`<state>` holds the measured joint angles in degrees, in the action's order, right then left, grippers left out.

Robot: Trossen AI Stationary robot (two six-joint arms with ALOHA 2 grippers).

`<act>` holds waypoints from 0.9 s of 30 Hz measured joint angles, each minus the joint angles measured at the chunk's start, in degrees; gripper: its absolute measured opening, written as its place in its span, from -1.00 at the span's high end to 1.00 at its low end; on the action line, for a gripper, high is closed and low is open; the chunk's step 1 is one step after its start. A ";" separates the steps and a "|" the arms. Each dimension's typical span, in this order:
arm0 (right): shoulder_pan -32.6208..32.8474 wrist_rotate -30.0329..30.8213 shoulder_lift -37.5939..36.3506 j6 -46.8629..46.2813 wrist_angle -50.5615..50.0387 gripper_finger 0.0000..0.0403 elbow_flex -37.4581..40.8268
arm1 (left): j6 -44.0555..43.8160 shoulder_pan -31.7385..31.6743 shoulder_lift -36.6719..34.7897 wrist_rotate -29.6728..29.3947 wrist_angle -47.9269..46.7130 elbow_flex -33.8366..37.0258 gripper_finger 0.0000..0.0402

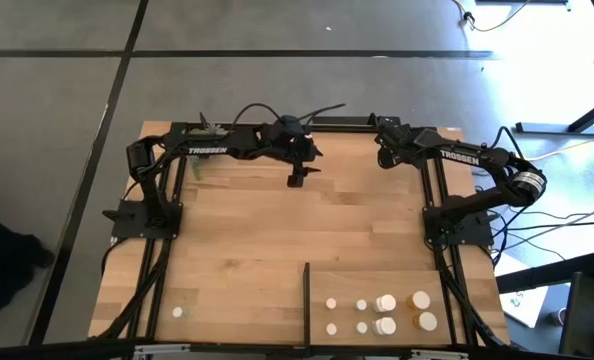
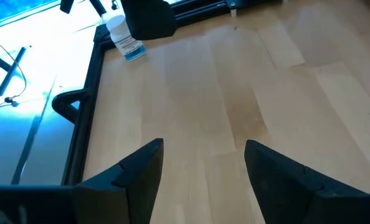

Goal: Pick and place medicine bottles onto shelf by color
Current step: Put the white pill bottle on the shelf aligned with the other white pill bottles

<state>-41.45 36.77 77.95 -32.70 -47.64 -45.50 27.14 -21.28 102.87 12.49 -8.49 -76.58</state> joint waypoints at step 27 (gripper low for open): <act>-0.17 5.05 0.00 -0.65 -0.22 -0.10 0.00 | 0.00 0.66 0.00 -0.02 0.00 0.00 -0.09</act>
<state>-41.62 41.82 77.95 -33.35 -47.85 -45.50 27.14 -20.62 102.87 12.47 -8.49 -76.58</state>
